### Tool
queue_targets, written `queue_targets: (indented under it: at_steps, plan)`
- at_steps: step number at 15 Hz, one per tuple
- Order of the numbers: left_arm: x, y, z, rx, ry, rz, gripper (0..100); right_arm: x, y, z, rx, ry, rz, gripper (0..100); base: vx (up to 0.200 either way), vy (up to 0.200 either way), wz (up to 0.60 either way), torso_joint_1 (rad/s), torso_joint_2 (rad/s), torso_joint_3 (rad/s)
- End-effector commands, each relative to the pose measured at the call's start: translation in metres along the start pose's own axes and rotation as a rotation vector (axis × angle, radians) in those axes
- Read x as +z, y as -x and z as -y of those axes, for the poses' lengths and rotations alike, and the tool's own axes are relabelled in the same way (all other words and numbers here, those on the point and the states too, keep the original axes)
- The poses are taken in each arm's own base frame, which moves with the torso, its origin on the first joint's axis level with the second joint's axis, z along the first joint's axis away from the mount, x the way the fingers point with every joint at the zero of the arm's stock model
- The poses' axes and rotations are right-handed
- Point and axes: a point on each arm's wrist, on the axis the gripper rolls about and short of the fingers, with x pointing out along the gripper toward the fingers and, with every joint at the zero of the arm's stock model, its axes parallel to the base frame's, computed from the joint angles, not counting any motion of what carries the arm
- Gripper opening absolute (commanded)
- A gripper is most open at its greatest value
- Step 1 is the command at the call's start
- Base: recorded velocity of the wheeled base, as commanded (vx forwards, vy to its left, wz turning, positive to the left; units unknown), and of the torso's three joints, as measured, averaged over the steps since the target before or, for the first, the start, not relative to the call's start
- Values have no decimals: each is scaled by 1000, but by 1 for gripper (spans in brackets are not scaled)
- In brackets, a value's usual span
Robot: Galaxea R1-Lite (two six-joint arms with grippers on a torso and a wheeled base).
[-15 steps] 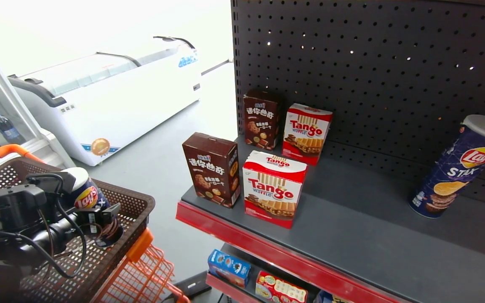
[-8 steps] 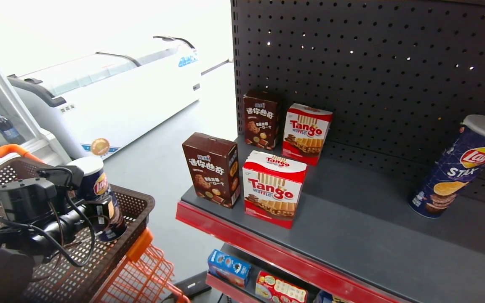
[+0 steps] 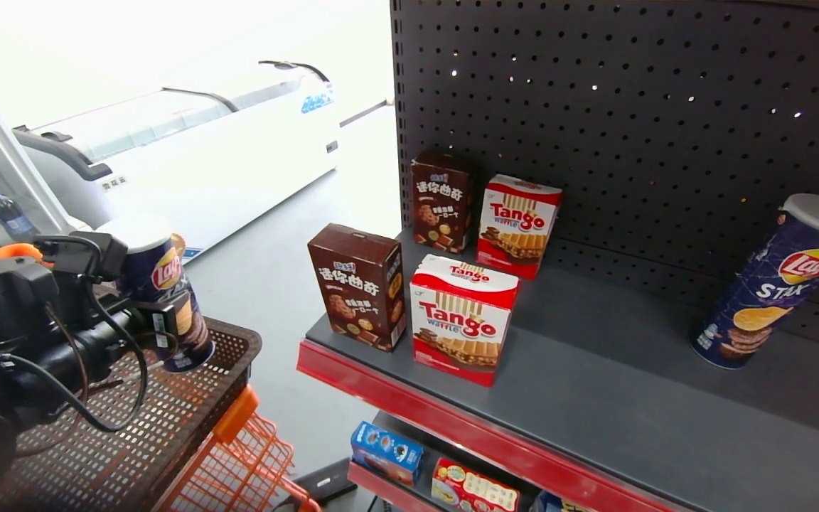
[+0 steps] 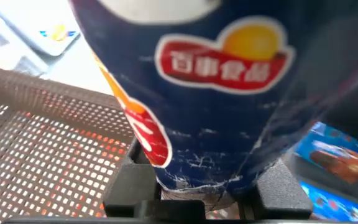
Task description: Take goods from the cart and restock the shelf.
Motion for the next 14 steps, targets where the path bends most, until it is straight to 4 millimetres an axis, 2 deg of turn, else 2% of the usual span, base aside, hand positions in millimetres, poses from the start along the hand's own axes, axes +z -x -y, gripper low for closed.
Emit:
queue_targets:
  at_steps: [1,6,8,10,14]
  plan:
    - [47,53,7,-117,-13,101,0,0,0,0,0,2,-2,100,0,0,0,0,0,0]
    - [75,80,13,-177,-13,207,0,0,0,0,0,0,-2,100,0,0,0,0,0,0]
    - [69,82,17,-220,-14,196,0,0,0,0,0,2,-2,100,0,0,0,0,0,0]
    - [66,97,34,-325,-10,207,0,0,0,0,0,2,-2,100,0,0,0,0,0,0]
    - [58,103,52,-434,33,175,0,0,0,0,0,2,-2,100,0,0,0,0,0,0]
